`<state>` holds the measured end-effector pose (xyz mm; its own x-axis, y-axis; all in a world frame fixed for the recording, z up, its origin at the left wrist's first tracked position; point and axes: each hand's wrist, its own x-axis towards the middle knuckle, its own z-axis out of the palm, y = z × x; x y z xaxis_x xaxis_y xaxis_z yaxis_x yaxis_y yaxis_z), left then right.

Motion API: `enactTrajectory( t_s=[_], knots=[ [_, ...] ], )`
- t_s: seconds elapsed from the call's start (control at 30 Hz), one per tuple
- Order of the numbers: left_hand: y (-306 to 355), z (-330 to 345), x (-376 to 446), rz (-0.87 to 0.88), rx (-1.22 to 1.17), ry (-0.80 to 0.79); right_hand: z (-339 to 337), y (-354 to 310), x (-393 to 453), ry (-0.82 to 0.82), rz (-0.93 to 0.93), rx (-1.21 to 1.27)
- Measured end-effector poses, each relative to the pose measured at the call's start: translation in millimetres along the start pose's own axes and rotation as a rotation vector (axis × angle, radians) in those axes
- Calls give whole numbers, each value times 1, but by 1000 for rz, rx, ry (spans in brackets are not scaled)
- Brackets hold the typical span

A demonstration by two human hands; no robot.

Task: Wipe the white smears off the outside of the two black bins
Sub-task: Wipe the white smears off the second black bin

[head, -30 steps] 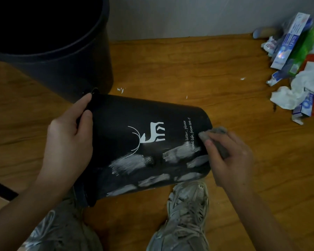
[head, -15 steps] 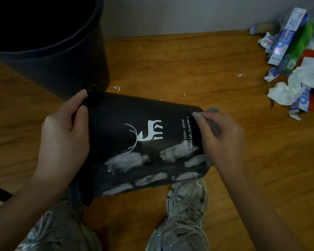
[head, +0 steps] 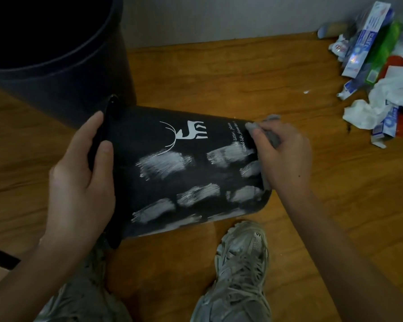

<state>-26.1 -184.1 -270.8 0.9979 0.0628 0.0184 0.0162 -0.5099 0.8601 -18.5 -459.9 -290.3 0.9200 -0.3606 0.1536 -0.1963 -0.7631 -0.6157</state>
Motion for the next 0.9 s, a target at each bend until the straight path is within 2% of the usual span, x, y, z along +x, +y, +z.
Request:
enactTrajectory(
  t_s=[0.47,0.9],
  knots=[
    [-28,-15,12,21,-80,91,7,-13,-4,-60,51,16],
    [-27,-15,20,-40,-49,64,1,-20,-1,-157,41,-9]
  ],
)
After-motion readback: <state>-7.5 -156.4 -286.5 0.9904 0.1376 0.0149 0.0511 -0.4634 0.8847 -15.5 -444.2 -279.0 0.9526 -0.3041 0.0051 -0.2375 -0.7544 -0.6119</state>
